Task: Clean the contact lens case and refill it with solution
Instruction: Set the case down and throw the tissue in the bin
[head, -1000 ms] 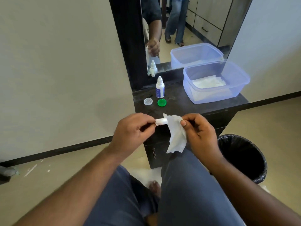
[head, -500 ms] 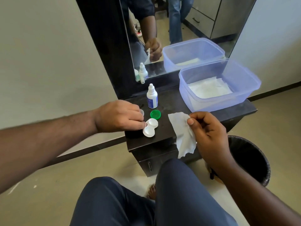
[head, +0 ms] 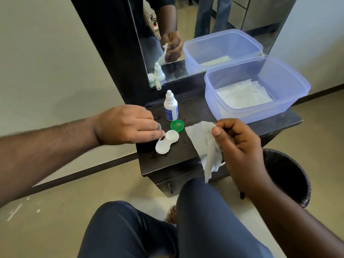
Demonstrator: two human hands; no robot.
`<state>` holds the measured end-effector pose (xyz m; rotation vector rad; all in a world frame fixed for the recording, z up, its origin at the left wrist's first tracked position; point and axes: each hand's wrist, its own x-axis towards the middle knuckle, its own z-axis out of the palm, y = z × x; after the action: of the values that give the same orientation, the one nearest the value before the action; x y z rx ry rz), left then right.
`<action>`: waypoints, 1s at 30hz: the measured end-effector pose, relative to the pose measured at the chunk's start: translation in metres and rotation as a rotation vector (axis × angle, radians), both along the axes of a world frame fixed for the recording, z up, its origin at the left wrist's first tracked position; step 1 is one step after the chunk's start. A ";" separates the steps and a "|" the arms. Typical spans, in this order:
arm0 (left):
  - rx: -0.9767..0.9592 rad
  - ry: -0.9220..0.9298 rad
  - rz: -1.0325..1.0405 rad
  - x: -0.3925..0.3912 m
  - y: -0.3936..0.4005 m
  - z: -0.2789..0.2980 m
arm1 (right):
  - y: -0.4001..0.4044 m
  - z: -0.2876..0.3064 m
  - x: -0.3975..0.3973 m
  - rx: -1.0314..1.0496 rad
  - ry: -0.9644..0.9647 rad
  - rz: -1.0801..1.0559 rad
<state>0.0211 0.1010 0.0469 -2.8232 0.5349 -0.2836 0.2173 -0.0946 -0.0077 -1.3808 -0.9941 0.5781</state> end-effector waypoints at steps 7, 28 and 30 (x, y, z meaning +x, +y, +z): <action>-0.062 -0.122 0.149 -0.003 -0.036 0.006 | -0.018 -0.004 0.009 0.008 0.060 -0.011; -0.689 -0.180 0.364 0.236 -0.187 -0.108 | -0.135 -0.090 0.162 -0.133 0.045 -0.296; -0.714 -0.097 0.410 0.256 -0.190 -0.123 | -0.143 -0.116 0.181 -0.228 -0.020 -0.324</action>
<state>0.2768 -0.0886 -0.0765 -3.4658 -0.2333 -0.6232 0.3981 -0.2372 -0.1239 -1.7120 -0.7136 0.4434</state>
